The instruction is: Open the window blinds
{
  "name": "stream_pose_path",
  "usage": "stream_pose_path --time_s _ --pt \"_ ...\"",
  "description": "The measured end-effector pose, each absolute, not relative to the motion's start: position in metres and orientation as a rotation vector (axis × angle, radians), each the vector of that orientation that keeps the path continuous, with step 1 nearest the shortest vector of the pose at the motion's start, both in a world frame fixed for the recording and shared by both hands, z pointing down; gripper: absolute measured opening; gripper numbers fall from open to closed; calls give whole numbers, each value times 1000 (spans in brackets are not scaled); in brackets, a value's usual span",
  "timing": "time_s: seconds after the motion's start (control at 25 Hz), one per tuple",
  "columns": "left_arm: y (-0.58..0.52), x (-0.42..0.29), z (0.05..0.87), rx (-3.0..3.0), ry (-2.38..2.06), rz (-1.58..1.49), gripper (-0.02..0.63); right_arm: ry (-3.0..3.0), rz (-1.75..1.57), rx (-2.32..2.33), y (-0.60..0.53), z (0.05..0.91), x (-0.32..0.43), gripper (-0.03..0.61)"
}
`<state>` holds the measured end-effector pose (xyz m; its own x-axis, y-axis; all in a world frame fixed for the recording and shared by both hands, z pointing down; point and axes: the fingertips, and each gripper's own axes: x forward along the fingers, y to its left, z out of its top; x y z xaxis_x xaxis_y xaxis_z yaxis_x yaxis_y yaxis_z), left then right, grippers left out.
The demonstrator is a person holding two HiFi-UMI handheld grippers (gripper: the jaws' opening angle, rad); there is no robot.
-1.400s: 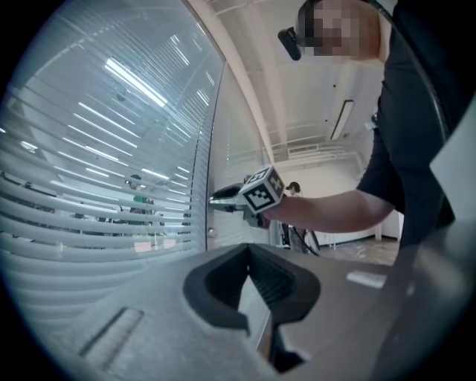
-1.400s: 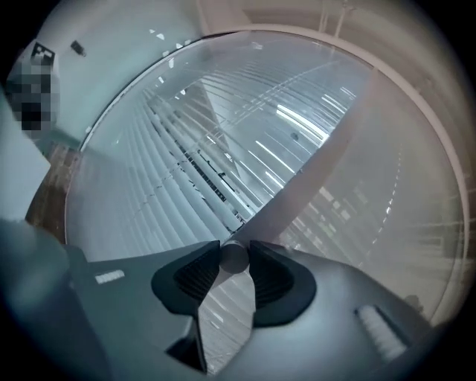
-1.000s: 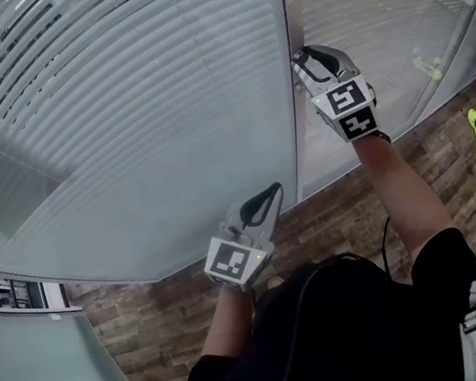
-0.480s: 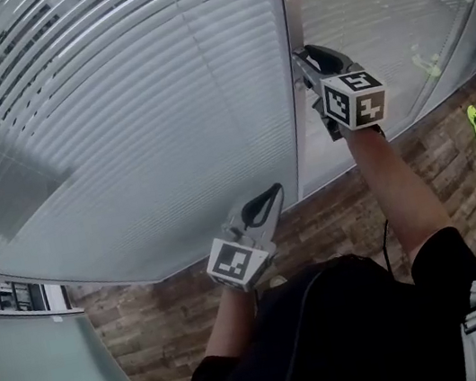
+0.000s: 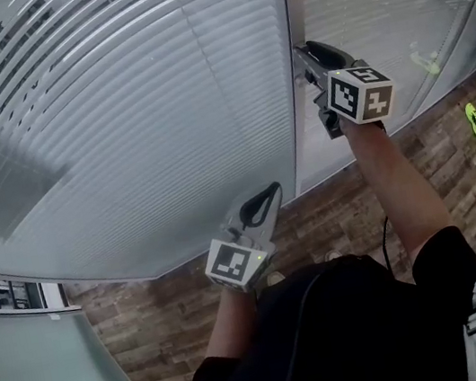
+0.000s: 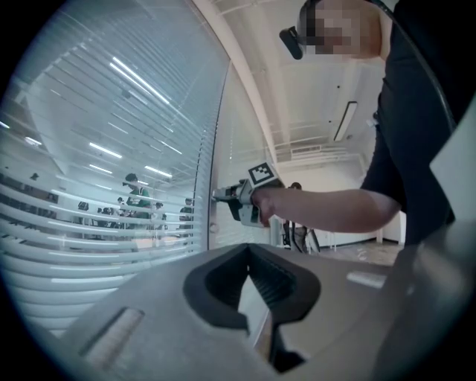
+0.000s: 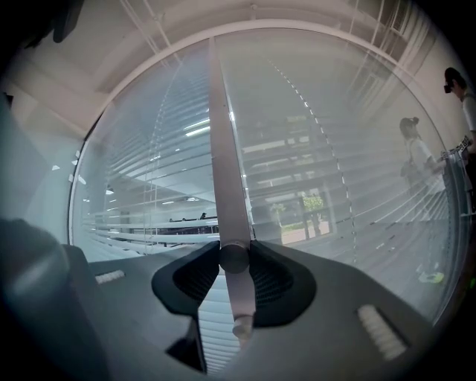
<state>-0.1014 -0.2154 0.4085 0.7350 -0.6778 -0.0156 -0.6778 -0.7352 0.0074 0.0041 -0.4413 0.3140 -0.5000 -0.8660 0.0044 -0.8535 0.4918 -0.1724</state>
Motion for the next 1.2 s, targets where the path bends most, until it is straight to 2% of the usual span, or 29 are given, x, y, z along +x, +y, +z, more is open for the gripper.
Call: stream_pose_path --time_s 0.2,0.36,0.44,0.6,0.76,1.2 --pt "-215 -105 411 2929 -1157 -45 5 2662 -244 -1467 -439 314 4 133" --pt "-214 -107 405 2893 -1157 -31 5 2705 -220 -1379 -426 313 6 183" --pt "-215 -111 405 2882 -1169 -34 3 2747 -195 -1338 -415 318 6 186" --pt "-219 -119 405 2869 -1199 -40 5 2859 -121 -1140 -380 328 1 127" --pt "-219 -122 414 2830 -1191 -75 5 2874 -61 -1116 -343 342 11 9" --pt "-214 -102 423 2817 -1111 -35 5 2919 70 -1185 -285 388 50 6"
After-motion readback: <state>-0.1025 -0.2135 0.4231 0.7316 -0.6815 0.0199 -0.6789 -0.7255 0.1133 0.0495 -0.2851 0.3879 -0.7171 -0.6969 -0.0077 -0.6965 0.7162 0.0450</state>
